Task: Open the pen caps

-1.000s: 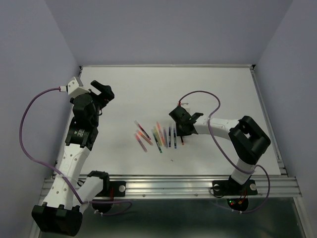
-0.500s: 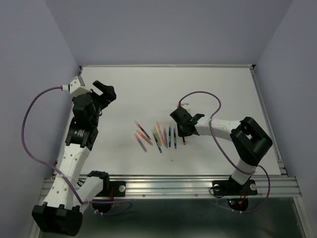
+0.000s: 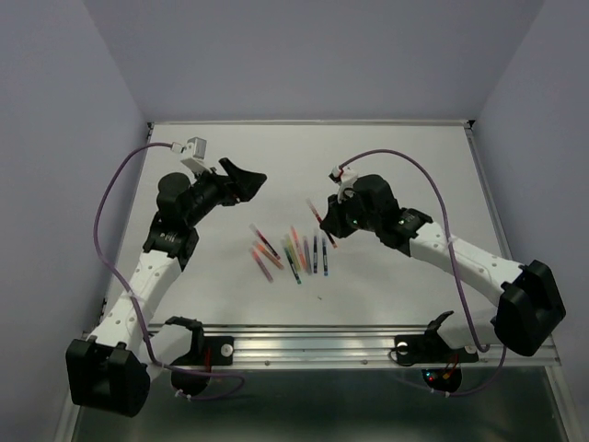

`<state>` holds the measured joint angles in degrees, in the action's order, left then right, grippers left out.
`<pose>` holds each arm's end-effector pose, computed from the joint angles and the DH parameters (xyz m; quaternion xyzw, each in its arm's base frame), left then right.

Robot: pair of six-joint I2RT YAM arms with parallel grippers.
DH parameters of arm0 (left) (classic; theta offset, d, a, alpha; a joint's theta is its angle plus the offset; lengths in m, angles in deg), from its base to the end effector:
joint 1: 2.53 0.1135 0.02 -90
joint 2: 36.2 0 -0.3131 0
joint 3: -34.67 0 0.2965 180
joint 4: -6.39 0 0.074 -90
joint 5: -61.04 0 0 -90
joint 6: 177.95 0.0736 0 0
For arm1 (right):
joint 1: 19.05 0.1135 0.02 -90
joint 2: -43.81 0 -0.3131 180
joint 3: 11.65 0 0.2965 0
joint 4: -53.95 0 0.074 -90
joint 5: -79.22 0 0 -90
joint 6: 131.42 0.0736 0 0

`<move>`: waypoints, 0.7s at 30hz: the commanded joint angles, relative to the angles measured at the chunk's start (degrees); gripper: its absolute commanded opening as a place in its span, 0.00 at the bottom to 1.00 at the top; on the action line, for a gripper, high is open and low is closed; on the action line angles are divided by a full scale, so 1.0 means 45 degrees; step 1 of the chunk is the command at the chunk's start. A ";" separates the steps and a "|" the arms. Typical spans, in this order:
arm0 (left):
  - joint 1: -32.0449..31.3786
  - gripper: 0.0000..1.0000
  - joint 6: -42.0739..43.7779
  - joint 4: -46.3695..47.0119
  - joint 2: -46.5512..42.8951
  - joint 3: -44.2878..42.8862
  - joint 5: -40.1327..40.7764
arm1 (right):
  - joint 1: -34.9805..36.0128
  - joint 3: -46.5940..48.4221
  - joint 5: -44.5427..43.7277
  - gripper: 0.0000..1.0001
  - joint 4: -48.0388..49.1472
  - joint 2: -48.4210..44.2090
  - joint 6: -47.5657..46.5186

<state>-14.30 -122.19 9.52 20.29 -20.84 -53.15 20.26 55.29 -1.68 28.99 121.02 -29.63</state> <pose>0.2725 -0.0876 0.3748 0.0159 0.6947 -0.4090 0.5914 0.2729 0.2385 0.2814 -0.2460 0.8511 0.2613 0.3833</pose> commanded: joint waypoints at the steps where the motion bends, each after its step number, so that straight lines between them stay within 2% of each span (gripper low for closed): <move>1: -0.0703 0.99 -0.0203 0.2176 0.0083 -0.0103 -0.1812 | -0.0005 0.0178 0.3953 0.01 0.2306 -0.0244 -0.0395; 9: -0.2754 0.99 -0.0691 0.2764 0.1525 -0.0492 -0.1090 | -0.0005 0.1311 0.3525 0.01 0.2287 0.0284 -0.0472; 13: -0.2990 0.98 -0.0868 0.2764 0.2192 -0.0689 -0.1383 | -0.0005 0.1683 0.2803 0.01 0.2326 0.0186 -0.0316; 17: -0.3165 0.96 -0.0946 0.2764 0.2271 -0.0728 -0.0838 | -0.0005 0.1781 0.1809 0.01 0.2326 0.0186 -0.0160; 21: -0.3341 0.93 -0.1063 0.2764 0.2329 -0.0728 -0.0446 | -0.0005 0.1918 0.2058 0.01 0.2326 0.0342 -0.0159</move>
<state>-28.36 -126.43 18.61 32.10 -21.13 -56.27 20.30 61.10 8.73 36.75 122.82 -30.48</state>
